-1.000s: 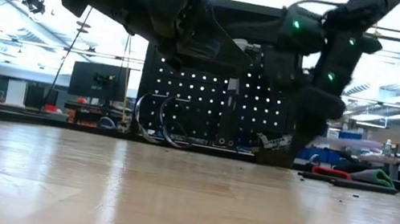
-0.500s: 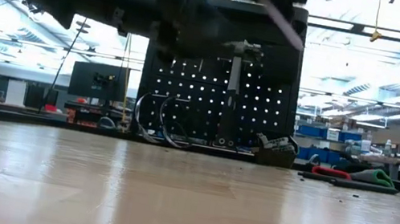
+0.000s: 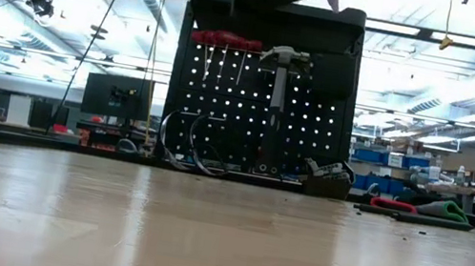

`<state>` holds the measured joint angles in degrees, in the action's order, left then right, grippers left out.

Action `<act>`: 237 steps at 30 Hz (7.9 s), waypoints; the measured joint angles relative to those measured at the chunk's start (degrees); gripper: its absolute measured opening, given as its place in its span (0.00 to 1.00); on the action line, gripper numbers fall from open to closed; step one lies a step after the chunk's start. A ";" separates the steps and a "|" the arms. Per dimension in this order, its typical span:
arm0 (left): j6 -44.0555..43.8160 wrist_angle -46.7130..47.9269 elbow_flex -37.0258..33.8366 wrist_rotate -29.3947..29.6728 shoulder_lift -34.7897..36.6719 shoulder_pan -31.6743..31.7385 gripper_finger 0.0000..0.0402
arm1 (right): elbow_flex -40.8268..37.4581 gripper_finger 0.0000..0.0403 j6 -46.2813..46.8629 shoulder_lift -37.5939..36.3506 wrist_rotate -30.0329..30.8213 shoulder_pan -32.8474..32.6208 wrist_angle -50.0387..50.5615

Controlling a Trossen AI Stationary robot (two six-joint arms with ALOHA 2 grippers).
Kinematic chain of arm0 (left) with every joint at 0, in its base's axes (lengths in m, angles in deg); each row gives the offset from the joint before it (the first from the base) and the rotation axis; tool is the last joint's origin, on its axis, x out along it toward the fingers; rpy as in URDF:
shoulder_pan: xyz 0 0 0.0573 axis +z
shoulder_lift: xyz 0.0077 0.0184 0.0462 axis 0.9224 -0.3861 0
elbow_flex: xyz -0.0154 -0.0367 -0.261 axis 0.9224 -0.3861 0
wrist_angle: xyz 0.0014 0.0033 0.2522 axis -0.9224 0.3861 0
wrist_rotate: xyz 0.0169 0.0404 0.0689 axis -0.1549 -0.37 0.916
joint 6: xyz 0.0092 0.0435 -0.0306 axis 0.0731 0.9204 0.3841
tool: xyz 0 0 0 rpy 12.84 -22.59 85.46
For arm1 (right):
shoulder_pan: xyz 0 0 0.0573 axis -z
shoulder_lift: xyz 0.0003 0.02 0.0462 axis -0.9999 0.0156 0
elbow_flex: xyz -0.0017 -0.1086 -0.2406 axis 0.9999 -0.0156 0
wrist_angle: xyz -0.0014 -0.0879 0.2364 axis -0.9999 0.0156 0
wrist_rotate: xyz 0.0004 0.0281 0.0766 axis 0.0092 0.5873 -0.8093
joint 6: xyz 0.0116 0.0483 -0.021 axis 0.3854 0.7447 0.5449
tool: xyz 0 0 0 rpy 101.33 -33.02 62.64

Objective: Hang tools onto peg board
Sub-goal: Put the purple pen into the top basket of the peg board, then put the bottom black pen into the top basket of the peg board

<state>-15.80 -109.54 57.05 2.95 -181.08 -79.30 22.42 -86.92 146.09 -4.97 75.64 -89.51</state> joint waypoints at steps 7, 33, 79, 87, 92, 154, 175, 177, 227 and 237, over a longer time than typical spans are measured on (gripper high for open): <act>1.30 14.52 7.16 -4.83 0.00 2.90 0.21 | -0.02 0.14 -6.10 -0.45 6.35 -3.99 -3.98; -2.14 37.09 12.48 -11.51 1.05 6.08 0.06 | 0.02 0.39 3.12 -6.63 17.11 -7.04 19.52; 2.43 19.99 0.39 -3.95 9.20 5.29 0.54 | 0.00 0.12 -19.60 -17.43 36.65 3.14 27.02; -4.48 14.92 -3.11 -7.21 9.20 8.19 0.54 | -2.08 0.12 -52.51 -16.67 22.07 13.06 5.57; -4.44 16.77 -3.09 -8.34 8.98 8.52 0.54 | -2.10 0.12 -59.67 -16.56 17.00 21.21 4.36; 3.59 20.10 -3.02 -1.80 8.27 10.17 0.52 | 1.16 0.49 55.07 -19.66 24.44 -15.70 82.03; -1.49 55.43 35.27 -32.51 -20.41 17.43 0.43 | -20.71 0.34 78.30 -18.22 6.23 -23.50 85.83; -0.06 53.98 33.63 -30.83 -19.29 16.60 0.43 | -21.65 0.34 78.59 -18.17 5.22 -23.17 85.98; -13.47 26.22 -23.30 -2.95 22.60 -2.24 0.43 | -1.68 0.54 5.34 13.35 -15.63 22.71 83.81; -16.26 26.63 -23.33 -2.99 22.56 -2.46 0.43 | -1.20 0.35 -0.39 21.01 -17.51 23.16 82.38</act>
<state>-32.06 -82.91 33.73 -0.03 -158.52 -81.77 21.22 -87.31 167.10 -22.48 98.80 -7.13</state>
